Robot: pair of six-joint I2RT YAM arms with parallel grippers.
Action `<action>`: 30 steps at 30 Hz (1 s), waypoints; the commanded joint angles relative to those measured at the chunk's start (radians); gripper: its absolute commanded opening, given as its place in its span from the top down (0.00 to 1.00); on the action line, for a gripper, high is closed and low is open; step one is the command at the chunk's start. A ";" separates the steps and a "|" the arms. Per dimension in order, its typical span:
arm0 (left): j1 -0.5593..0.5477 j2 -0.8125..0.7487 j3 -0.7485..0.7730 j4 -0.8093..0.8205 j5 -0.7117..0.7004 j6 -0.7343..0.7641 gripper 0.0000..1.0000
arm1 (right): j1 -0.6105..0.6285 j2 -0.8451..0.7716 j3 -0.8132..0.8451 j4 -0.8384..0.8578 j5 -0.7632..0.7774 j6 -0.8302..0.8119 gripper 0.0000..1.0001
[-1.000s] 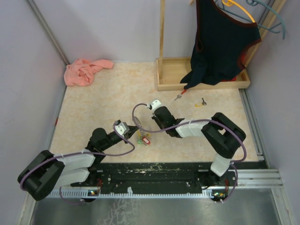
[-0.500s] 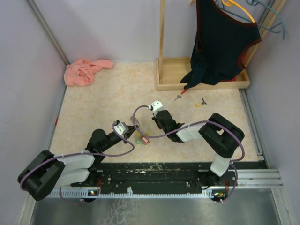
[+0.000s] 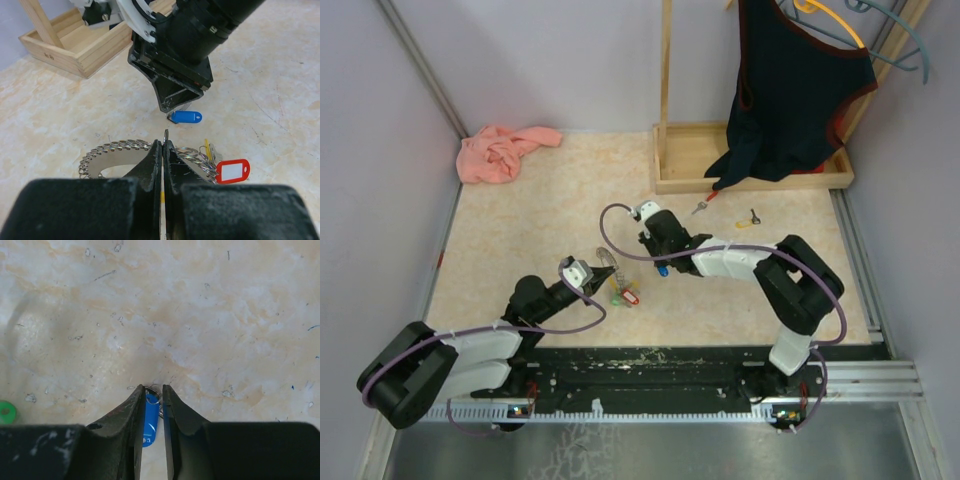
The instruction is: Put the keys on the keyring
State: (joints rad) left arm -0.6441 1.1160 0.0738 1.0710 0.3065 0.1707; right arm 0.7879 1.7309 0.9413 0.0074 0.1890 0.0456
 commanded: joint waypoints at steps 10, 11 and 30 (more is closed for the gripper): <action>0.004 -0.016 0.000 0.052 0.007 -0.013 0.99 | -0.070 0.000 0.153 -0.240 -0.165 0.092 0.68; 0.004 -0.016 -0.001 0.051 0.007 -0.015 0.99 | -0.080 -0.001 0.157 -0.249 -0.184 0.099 0.65; 0.006 -0.013 0.004 0.046 0.019 -0.013 0.99 | -0.179 0.119 0.256 -0.324 -0.400 0.189 0.70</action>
State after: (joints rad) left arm -0.6434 1.1141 0.0742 1.0695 0.3080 0.1680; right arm 0.6205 1.8362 1.1412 -0.3294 -0.1734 0.2111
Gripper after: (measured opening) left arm 0.015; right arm 0.312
